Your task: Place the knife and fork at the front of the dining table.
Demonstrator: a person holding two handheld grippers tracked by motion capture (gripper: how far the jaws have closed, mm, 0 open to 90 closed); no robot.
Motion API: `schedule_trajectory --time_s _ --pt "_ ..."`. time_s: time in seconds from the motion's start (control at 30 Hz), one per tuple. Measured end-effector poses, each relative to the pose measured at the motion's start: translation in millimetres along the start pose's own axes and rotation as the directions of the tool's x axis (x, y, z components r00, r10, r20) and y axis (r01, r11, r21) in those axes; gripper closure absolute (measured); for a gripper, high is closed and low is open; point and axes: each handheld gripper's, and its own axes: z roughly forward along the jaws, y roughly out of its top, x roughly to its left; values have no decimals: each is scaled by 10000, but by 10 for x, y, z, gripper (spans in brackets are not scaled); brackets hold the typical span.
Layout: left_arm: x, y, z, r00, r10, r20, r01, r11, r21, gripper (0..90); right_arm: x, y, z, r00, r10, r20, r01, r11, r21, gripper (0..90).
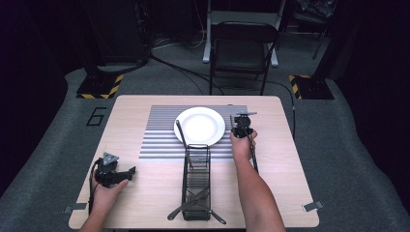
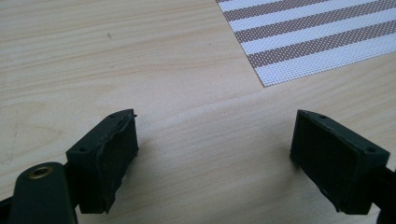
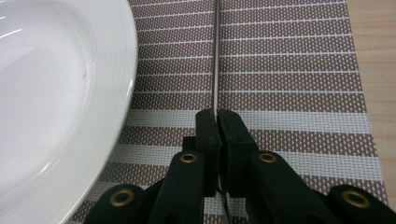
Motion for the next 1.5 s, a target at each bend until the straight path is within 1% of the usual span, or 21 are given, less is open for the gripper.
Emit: schedule_trajectory --time_s 0.17,0.23,0.37,0.47,0.53,0.67,0.7,0.77,0.83,0.93,0.97,1.03,1.2,1.3,1.37,1.5 --pt "0 0 0 10000 0 -1 0 10000 2 145 -23 1 -19 10000 15 -55 -16 9999 -100 823" --pt "0 0 0 10000 1 -1 -1 10000 3 145 -37 2 -24 10000 -25 -63 24 10000 -92 821" --pt "0 0 0 10000 1 -2 -1 10000 1 145 -70 -2 -30 9999 -45 94 46 9999 -89 816" --pt "0 0 0 10000 -1 -1 1 10000 1 145 -106 -11 -33 9999 104 -13 -104 9999 2 817" --pt "0 0 0 10000 1 -2 -1 10000 0 144 -121 -15 -25 10000 30 -25 -30 10000 27 810" --pt "0 0 0 10000 3 -1 -3 10000 2 145 -104 -19 -22 10000 27 -90 -27 10000 34 799" --pt "0 0 0 10000 5 2 -5 10000 3 145 -95 -20 -23 10000 2 -60 -2 10000 84 797" --pt "0 1 1 10000 5 4 -5 10000 1 145 -90 -25 -20 9999 -144 35 144 9999 0 798" --pt "0 1 1 10000 18 7 -18 10000 7 145 -78 -29 -26 9998 -151 105 151 9999 37 800" --pt "0 1 1 10000 17 6 -17 10000 7 145 -76 -34 -25 9993 -289 221 288 9996 36 847" --pt "0 1 1 10000 16 7 -16 10000 6 145 -77 -34 -26 9996 -200 206 199 9998 38 848" --pt "0 1 1 10000 12 7 -12 10000 5 145 -77 -32 -24 9995 -212 225 211 9998 34 848" --pt "0 1 1 10000 11 7 -11 10000 3 145 -56 -22 -21 9997 -60 250 57 9999 119 849" --pt "0 1 1 10000 24 13 -24 10000 10 145 -33 -14 -9 9998 40 176 -42 9999 110 851" --pt "0 2 1 10000 24 14 -24 10000 8 145 -19 -10 -2 9998 -88 178 86 9999 111 850" --pt "-1 2 1 10000 26 26 -26 10000 9 145 -1 -9 7 9999 22 152 -23 10000 87 848"
